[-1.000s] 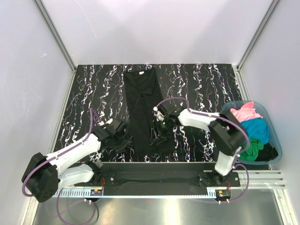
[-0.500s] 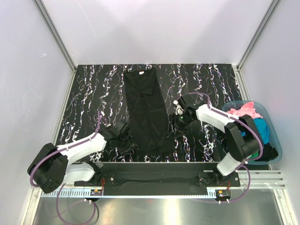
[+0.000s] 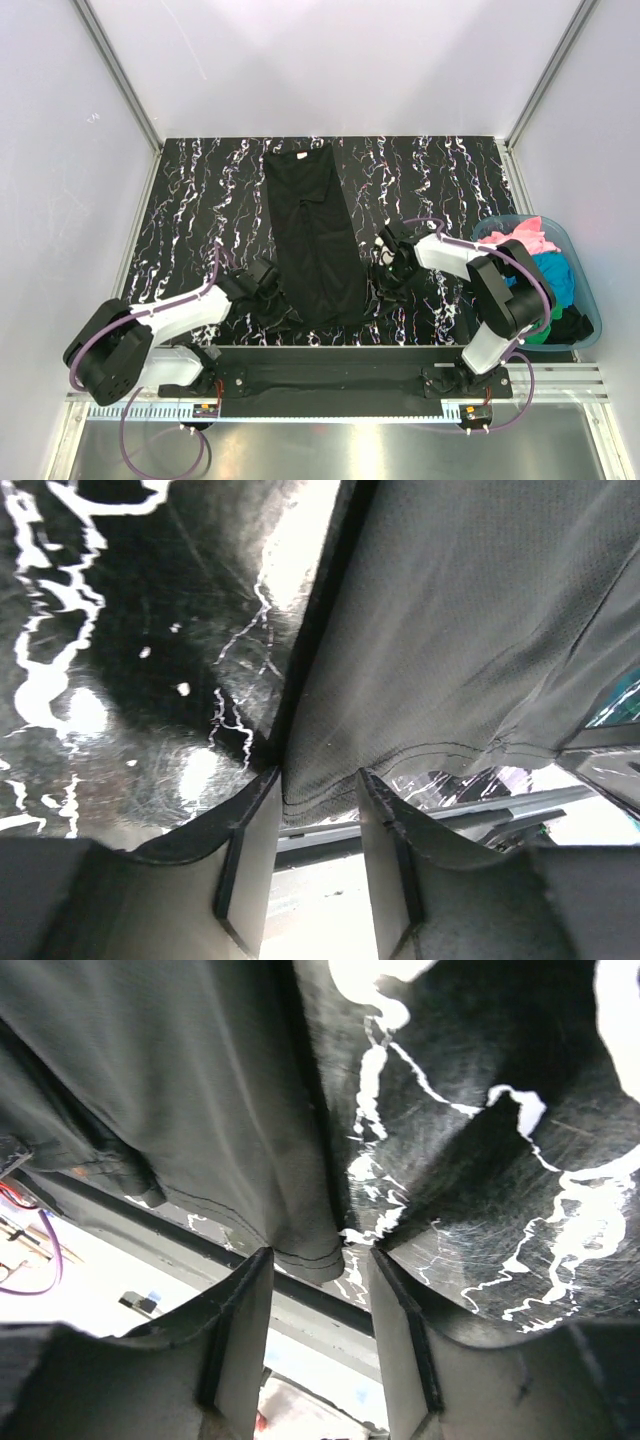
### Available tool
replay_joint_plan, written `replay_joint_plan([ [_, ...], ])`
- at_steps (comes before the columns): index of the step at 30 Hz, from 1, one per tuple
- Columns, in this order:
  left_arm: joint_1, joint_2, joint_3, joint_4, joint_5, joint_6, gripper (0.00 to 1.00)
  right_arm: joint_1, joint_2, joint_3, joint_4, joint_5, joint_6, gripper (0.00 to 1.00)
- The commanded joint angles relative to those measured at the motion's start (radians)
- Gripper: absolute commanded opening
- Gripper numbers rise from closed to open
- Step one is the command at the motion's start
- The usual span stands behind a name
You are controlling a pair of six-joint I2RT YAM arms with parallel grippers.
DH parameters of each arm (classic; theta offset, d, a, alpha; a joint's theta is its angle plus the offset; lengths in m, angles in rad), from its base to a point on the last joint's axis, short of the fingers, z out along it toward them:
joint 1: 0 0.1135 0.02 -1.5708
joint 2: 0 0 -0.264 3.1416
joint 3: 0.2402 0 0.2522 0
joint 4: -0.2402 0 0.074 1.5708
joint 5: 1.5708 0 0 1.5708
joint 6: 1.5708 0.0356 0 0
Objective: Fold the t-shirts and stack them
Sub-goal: Fold the tshirt
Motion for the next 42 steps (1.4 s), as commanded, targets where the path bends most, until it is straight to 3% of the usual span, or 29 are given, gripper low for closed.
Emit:
replay_joint_plan([
  [1, -0.005, 0.037, -0.041, -0.024, -0.020, 0.009, 0.38, 0.005, -0.010, -0.020, 0.031, -0.005, 0.036, 0.48],
  [4, -0.005, 0.031, -0.042, -0.038, -0.023, 0.009, 0.26, 0.005, -0.034, -0.040, 0.040, 0.001, 0.040, 0.42],
  [5, -0.005, 0.028, -0.047, -0.039, -0.023, 0.011, 0.18, 0.005, -0.042, -0.049, 0.041, 0.001, 0.043, 0.41],
  [10, -0.005, 0.010, -0.052, -0.097, -0.034, 0.006, 0.11, 0.005, -0.051, -0.081, 0.086, -0.022, 0.068, 0.28],
  [12, -0.005, -0.002, -0.039, -0.133, -0.054, 0.020, 0.14, 0.005, -0.054, -0.091, 0.103, -0.033, 0.078, 0.23],
  [13, -0.007, -0.009, -0.033, -0.187, -0.067, 0.023, 0.28, 0.005, -0.054, -0.091, 0.106, -0.033, 0.080, 0.21],
  [16, -0.005, -0.045, -0.009, -0.287, -0.115, 0.025, 0.41, 0.005, -0.053, -0.091, 0.113, -0.039, 0.085, 0.13],
  [21, -0.005, -0.110, -0.038, -0.225, -0.112, -0.004, 0.47, 0.005, -0.051, -0.100, 0.134, -0.054, 0.103, 0.06],
  [23, -0.005, -0.133, -0.091, -0.127, -0.082, -0.024, 0.48, 0.005, -0.056, -0.097, 0.130, -0.054, 0.103, 0.08],
  [28, -0.005, -0.111, -0.124, -0.102, -0.061, -0.041, 0.46, 0.005, -0.077, -0.080, 0.090, -0.019, 0.105, 0.39],
  [31, -0.005, -0.107, -0.128, -0.091, -0.063, -0.043, 0.46, 0.007, -0.082, -0.075, 0.077, 0.001, 0.106, 0.46],
  [37, -0.004, -0.075, -0.136, -0.045, -0.057, -0.050, 0.44, 0.005, -0.062, -0.069, 0.096, -0.010, 0.098, 0.47],
  [42, -0.002, -0.039, -0.121, -0.028, -0.049, -0.038, 0.37, 0.005, -0.060, -0.069, 0.108, -0.028, 0.086, 0.38],
])
